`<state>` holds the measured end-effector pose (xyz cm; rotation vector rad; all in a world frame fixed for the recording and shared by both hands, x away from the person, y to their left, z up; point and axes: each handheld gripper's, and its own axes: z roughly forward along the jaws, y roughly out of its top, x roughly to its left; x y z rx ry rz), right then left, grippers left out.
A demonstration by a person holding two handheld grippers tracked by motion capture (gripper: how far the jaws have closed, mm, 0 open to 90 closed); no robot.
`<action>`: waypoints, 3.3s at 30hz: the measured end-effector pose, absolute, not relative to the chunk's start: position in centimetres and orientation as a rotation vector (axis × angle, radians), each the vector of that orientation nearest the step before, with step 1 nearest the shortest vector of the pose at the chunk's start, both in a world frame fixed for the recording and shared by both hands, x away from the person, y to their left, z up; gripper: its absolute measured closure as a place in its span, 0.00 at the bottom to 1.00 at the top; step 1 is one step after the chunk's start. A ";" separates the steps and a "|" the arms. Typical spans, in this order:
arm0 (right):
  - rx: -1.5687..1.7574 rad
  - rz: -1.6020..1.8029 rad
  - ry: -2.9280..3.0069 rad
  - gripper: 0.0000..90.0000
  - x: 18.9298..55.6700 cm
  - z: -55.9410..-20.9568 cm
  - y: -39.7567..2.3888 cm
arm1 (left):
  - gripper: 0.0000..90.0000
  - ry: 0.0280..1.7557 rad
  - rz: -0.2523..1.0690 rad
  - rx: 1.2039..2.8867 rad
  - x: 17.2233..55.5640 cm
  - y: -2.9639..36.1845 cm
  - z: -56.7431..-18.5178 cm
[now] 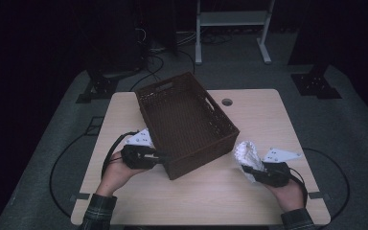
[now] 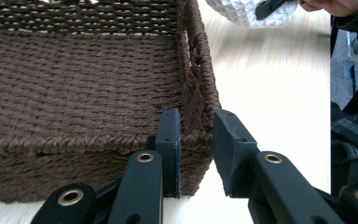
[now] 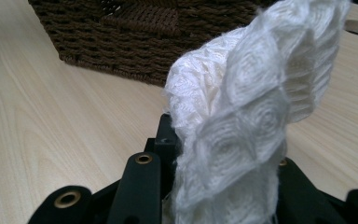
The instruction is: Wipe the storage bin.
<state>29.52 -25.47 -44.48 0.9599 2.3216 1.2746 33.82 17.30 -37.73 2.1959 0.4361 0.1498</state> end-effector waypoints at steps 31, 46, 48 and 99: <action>0.983 1.269 2.305 0.77 29.6 -44.5 -26.5 | 0.66 0.405 0.202 2.200 36.8 14.2 -36.7; 0.991 1.270 2.307 0.77 29.7 -44.6 -26.5 | 0.43 0.360 0.246 2.245 40.4 15.4 -37.2; 0.991 1.270 2.308 0.77 29.7 -44.6 -26.6 | 0.42 0.354 0.233 2.245 40.8 15.3 -37.4; 1.022 1.276 2.271 0.77 29.7 -44.4 -27.6 | 0.70 0.176 0.120 2.256 37.6 10.2 -38.7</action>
